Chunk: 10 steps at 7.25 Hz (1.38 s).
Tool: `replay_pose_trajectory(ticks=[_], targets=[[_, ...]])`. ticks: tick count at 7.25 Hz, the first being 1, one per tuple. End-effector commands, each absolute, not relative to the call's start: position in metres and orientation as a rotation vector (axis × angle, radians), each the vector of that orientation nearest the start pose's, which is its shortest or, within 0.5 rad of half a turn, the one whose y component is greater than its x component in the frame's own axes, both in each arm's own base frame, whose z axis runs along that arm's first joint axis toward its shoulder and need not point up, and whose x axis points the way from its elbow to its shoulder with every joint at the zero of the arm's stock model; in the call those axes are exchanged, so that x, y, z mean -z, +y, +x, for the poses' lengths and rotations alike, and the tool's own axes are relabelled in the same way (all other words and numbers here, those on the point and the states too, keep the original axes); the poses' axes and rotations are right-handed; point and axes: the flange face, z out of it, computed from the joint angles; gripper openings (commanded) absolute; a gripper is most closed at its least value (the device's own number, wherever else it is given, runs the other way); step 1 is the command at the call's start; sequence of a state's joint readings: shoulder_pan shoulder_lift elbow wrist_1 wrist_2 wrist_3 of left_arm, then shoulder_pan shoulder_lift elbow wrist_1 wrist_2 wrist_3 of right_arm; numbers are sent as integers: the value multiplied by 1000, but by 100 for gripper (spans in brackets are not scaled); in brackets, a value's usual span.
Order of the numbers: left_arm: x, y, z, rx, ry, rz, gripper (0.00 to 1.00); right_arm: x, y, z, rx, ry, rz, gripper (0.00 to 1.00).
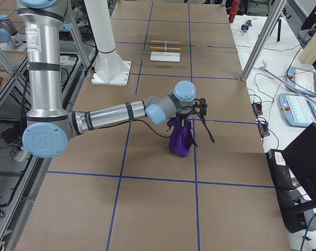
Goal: Hang towel on rack
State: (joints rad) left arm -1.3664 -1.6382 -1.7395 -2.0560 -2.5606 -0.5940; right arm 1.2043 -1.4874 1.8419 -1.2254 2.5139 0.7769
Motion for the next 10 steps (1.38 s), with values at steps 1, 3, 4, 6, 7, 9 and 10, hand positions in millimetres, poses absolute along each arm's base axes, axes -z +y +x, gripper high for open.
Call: replay_pose_trajectory(ticks=[1, 3, 4, 6, 7, 9, 10], targets=[[-393, -555, 136, 167, 1247, 80, 100, -267, -498, -286, -84, -1209, -28, 0], [-301, -569, 266, 291, 1281, -104, 100, -178, -482, -350, -69, -1281, -24, 0], [-279, -563, 303, 342, 1279, -118, 100, -144, -470, -374, -46, -1305, 26, 0], [-243, -552, 336, 387, 1306, -207, 100, -87, -453, -416, -12, -1344, 107, 0], [-226, -545, 352, 400, 1317, -249, 100, -73, -446, -426, -1, -1356, 128, 0], [-207, -546, 357, 419, 1334, -270, 100, -63, -436, -437, 24, -1365, 143, 0], [-193, -541, 367, 437, 1341, -306, 100, -60, -432, -445, 28, -1364, 152, 0]])
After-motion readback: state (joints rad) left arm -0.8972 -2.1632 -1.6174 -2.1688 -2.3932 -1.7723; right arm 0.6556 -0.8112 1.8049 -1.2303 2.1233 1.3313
